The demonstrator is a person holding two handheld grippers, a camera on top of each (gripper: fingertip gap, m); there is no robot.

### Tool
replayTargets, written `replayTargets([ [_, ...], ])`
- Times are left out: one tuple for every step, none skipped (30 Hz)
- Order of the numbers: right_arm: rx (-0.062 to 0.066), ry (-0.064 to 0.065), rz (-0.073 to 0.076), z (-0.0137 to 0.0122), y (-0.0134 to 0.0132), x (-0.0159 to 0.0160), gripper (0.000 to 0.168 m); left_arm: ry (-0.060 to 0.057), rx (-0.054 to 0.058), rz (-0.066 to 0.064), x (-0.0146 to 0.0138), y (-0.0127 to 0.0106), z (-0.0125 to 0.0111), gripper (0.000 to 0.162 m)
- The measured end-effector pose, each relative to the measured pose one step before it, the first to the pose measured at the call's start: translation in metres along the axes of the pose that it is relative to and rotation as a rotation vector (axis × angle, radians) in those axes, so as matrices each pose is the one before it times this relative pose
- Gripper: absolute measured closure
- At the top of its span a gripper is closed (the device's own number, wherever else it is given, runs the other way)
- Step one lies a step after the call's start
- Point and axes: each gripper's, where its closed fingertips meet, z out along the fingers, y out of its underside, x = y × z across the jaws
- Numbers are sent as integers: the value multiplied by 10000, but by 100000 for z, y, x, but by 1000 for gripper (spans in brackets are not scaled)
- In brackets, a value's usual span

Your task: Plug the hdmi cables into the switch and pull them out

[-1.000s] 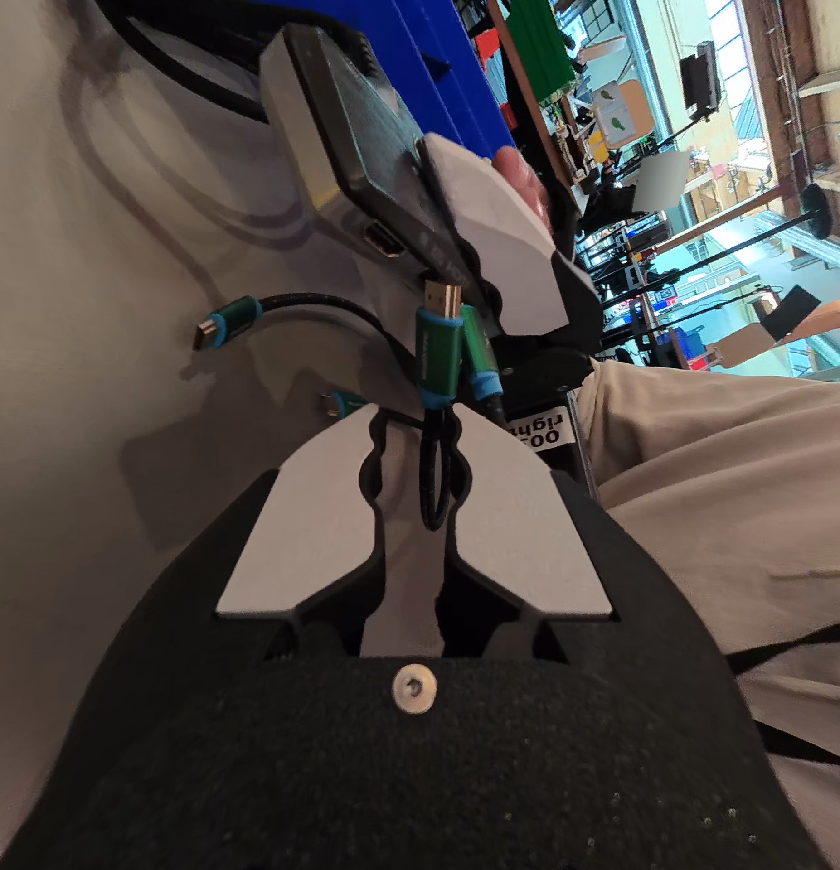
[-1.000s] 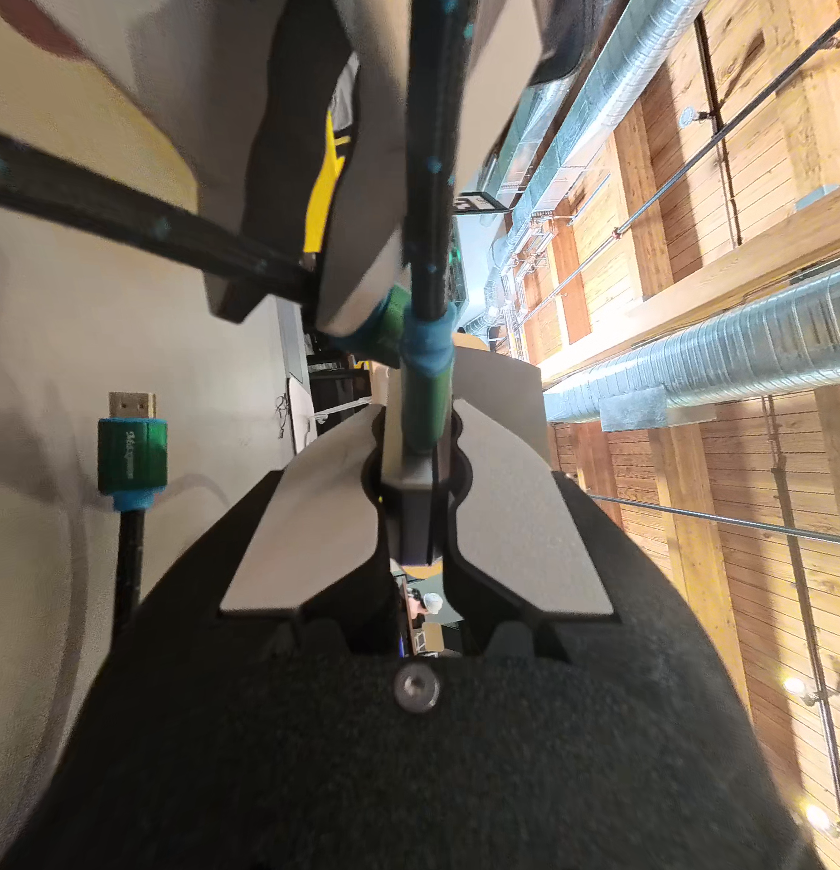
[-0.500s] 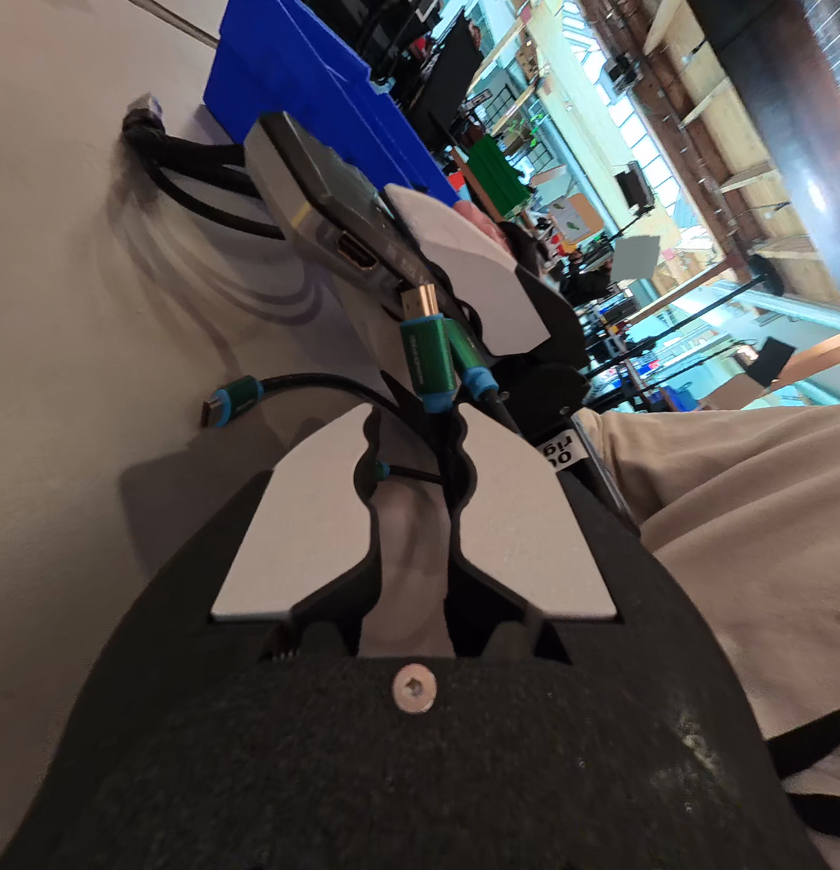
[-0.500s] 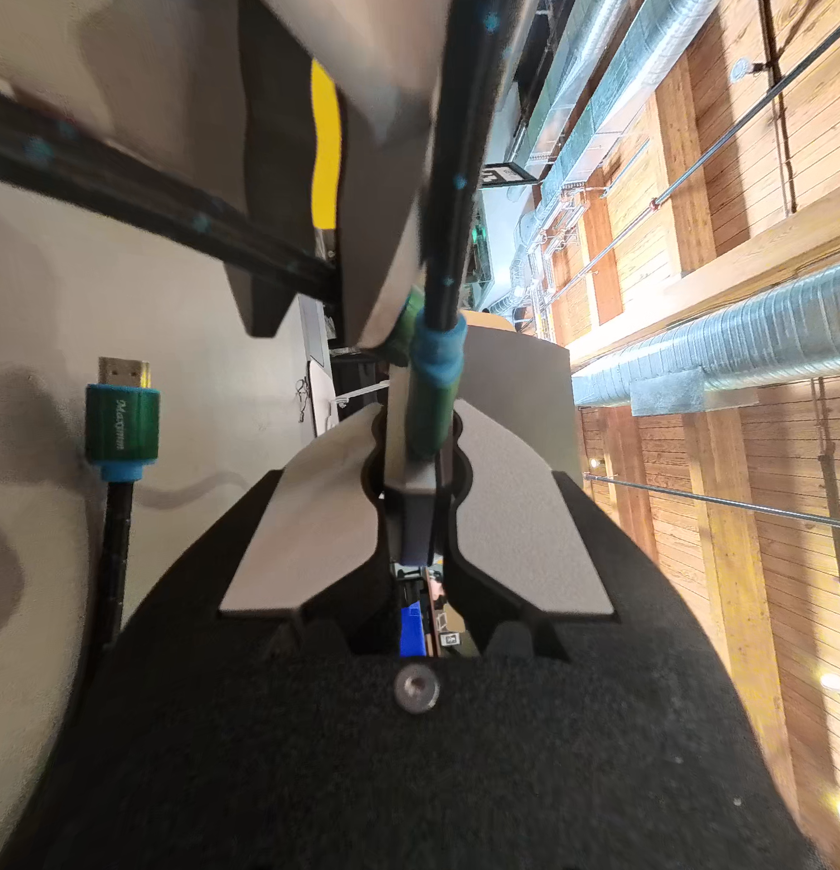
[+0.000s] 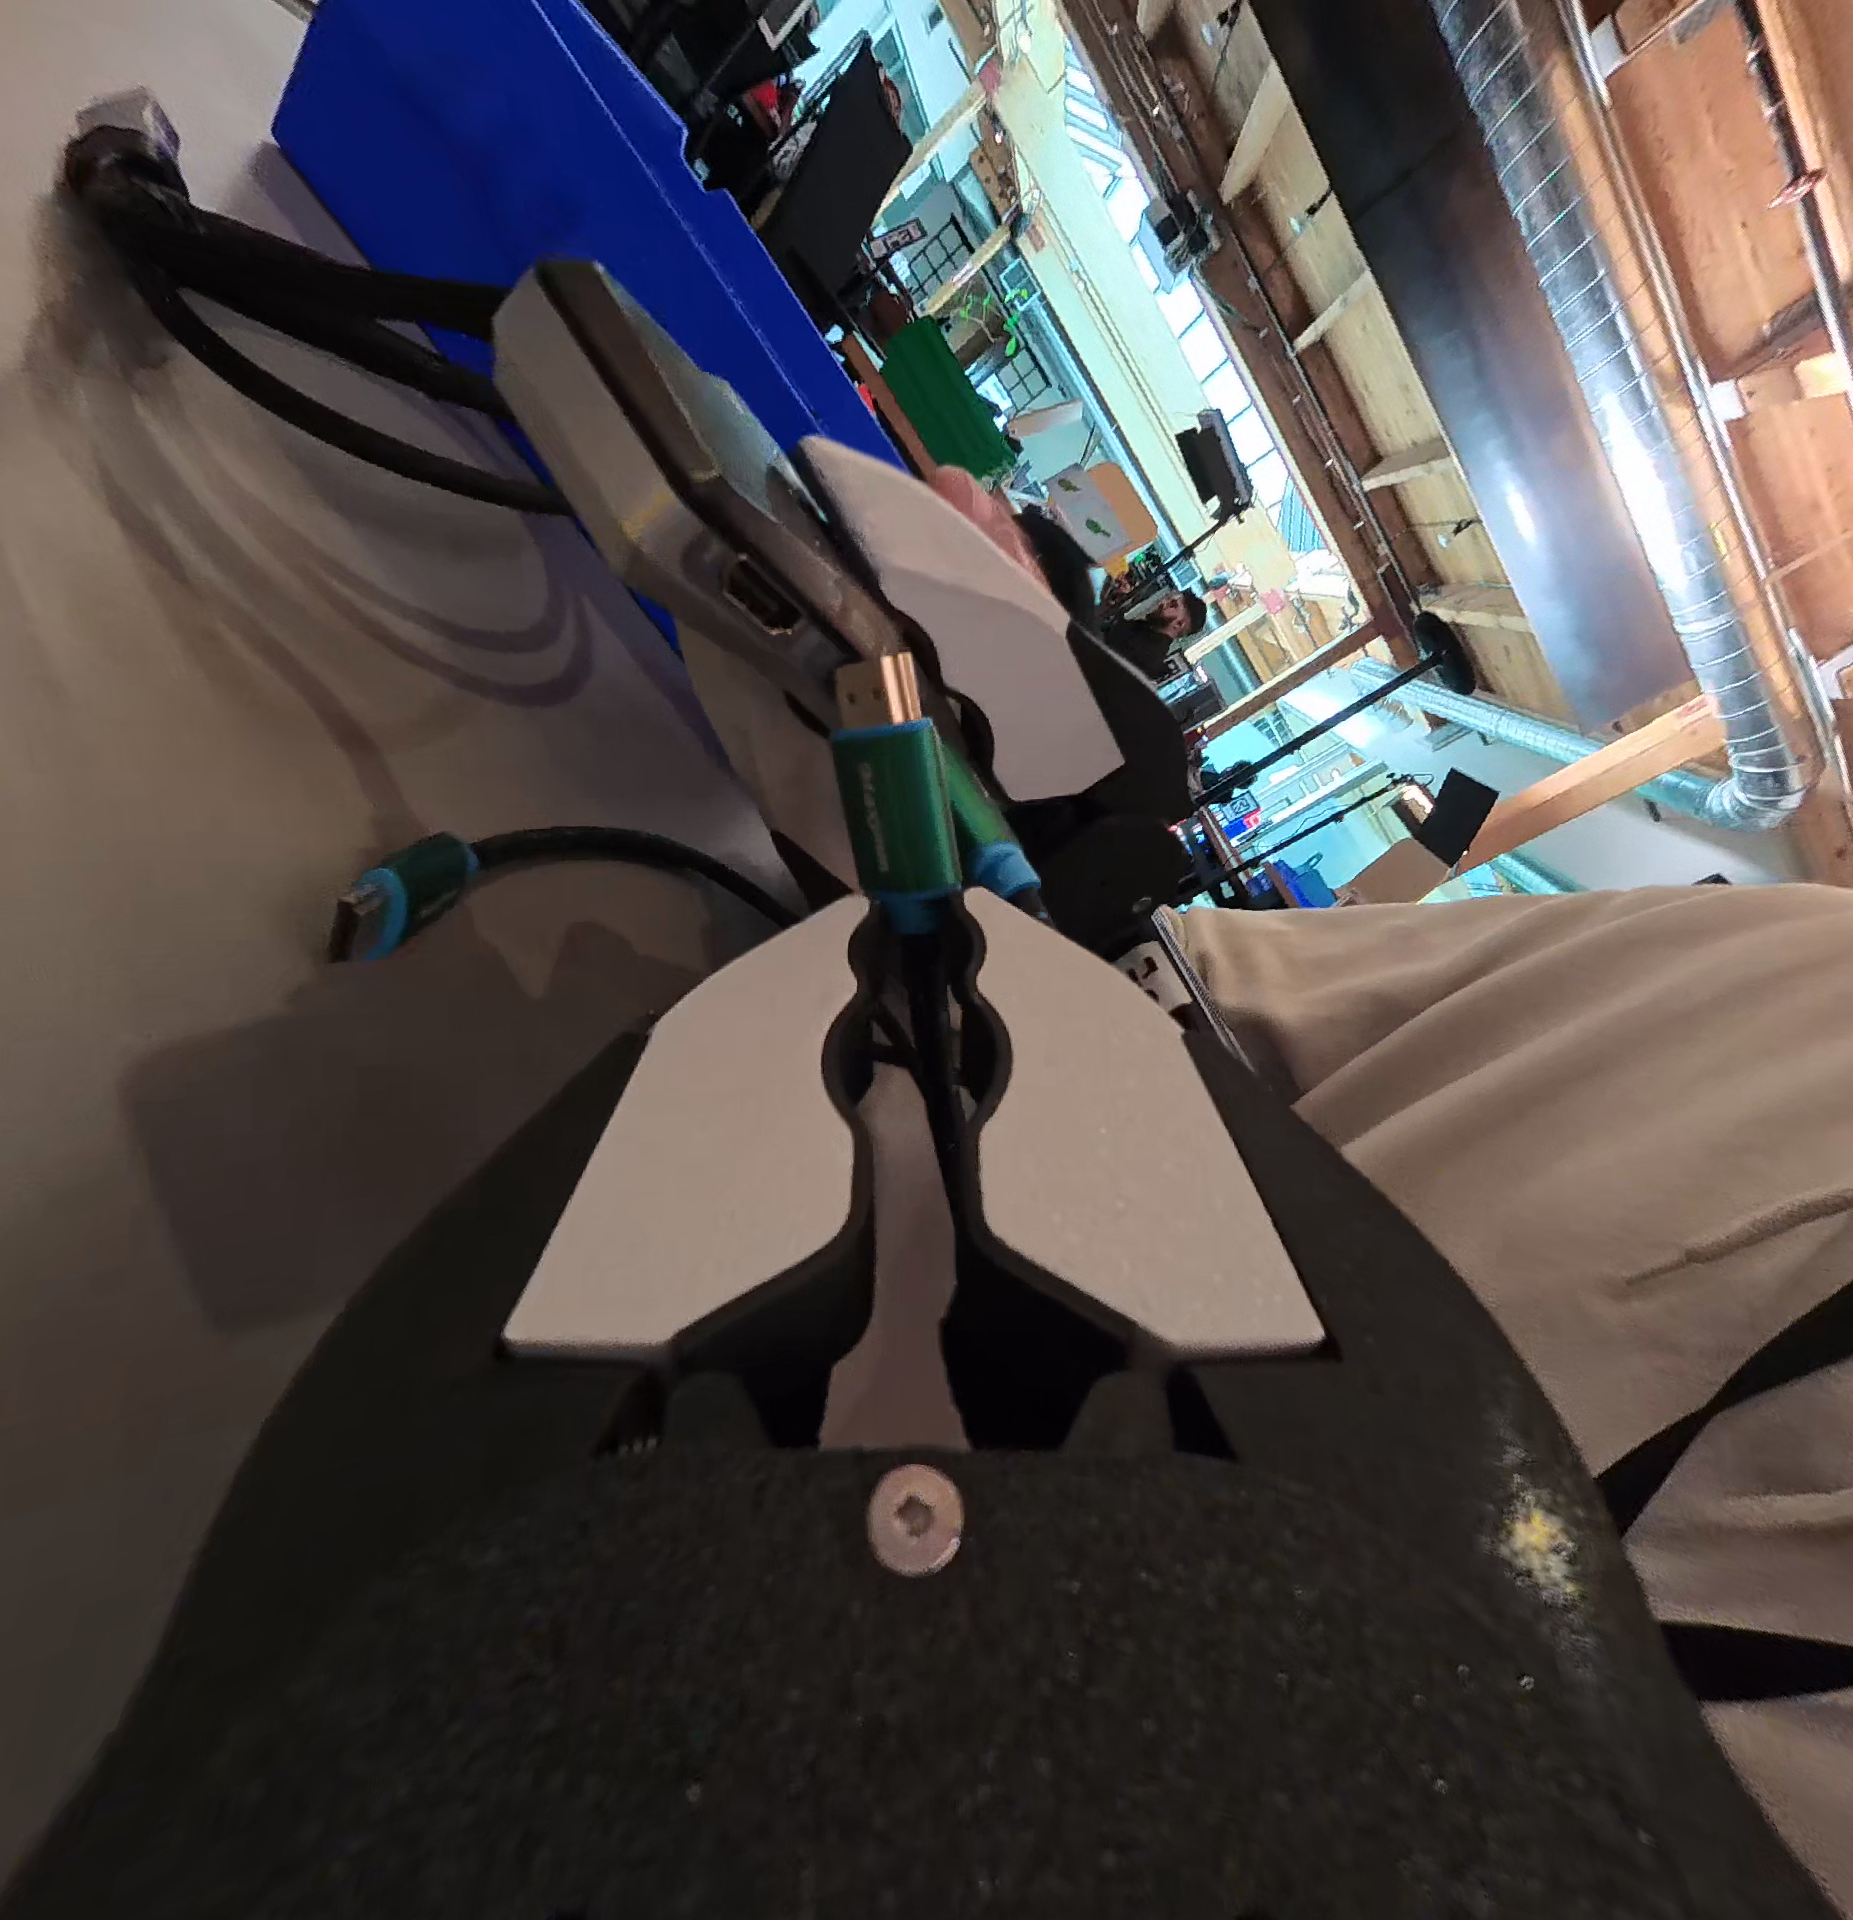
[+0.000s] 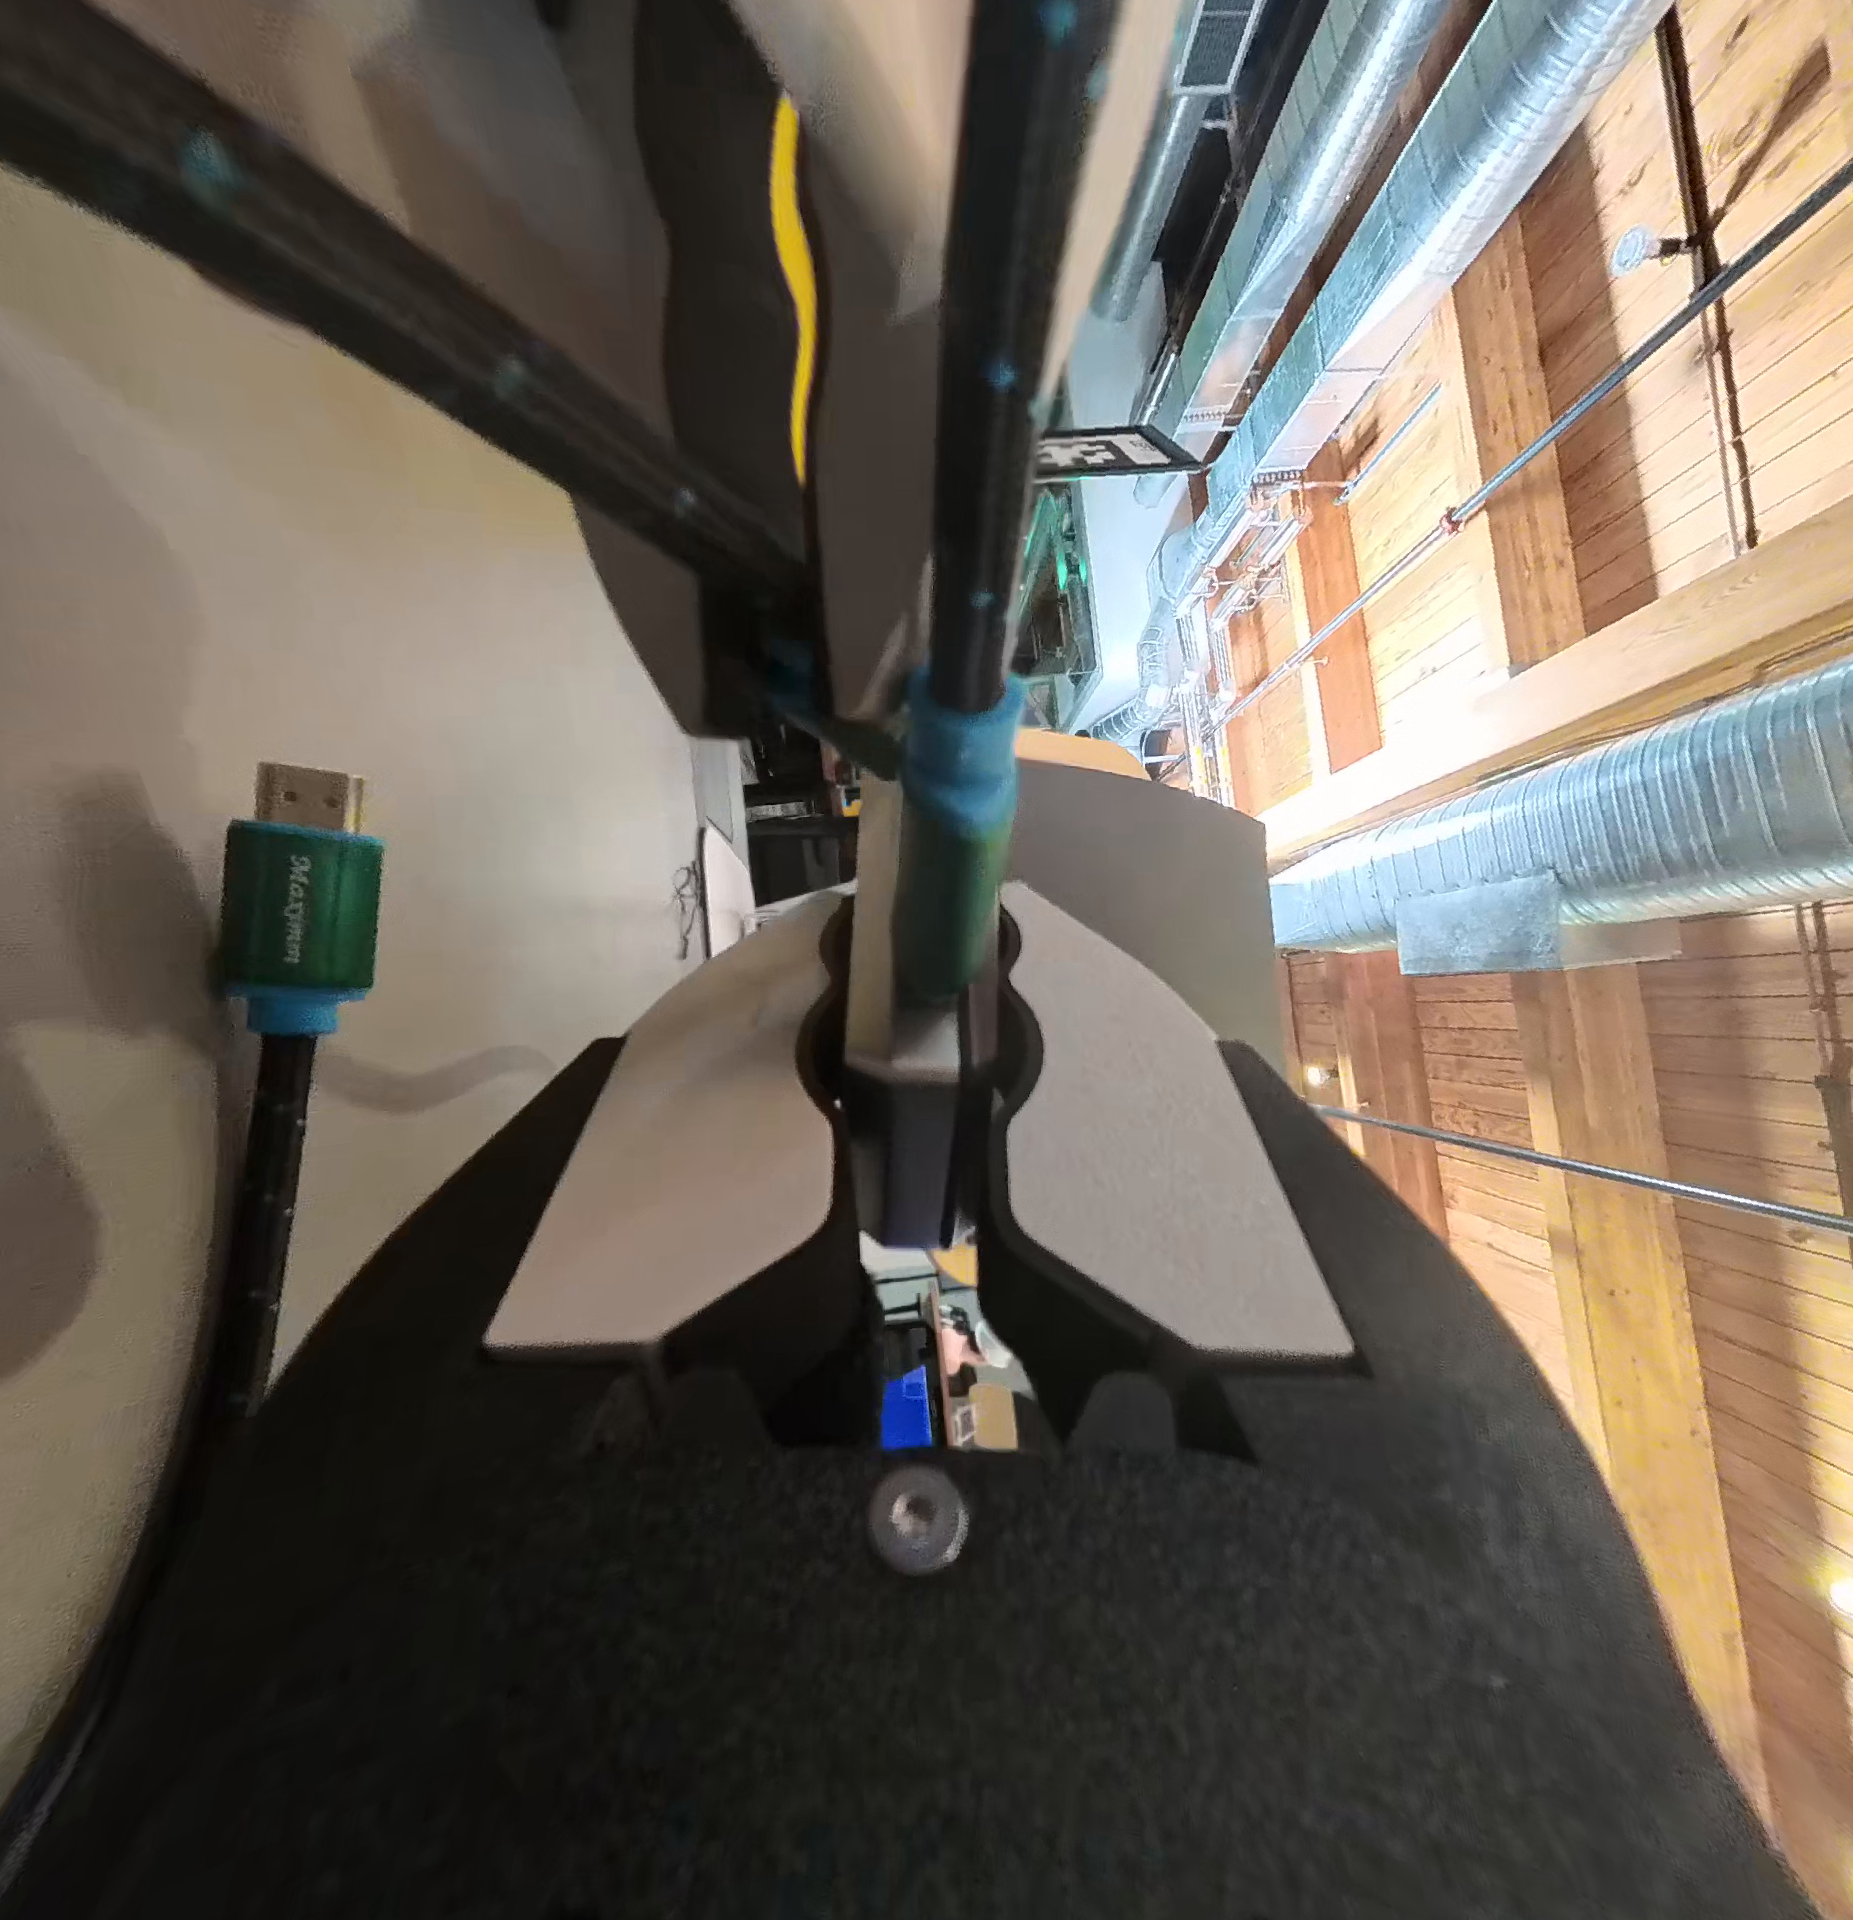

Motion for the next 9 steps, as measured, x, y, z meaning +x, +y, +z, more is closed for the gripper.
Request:
replayTargets([
  [-81,18,-147,40,40,-96,146,-73,-61,-232,-128,21,-117,152],
  [-35,3,-99,18,14,-92,146,37,-127,-344,-6,53,-142,152],
  [81,73,-69,-35,-57,34,146,217,-126,-421,251,-24,-250,152],
  [71,155,-95,-71,-63,171,146,313,-89,-495,402,-59,-378,152],
  [32,178,-89,-89,-94,236,146,332,-166,-554,364,78,-343,153],
  [79,137,-37,-110,-200,206,146,419,-287,-427,484,273,-142,153],
  [111,174,0,-125,-253,238,146,436,-314,-278,586,317,93,153],
  [120,98,28,-121,-310,153,146,396,-371,-346,523,386,277,152],
  [108,156,32,-110,-251,213,146,464,-385,-396,487,406,309,153],
])
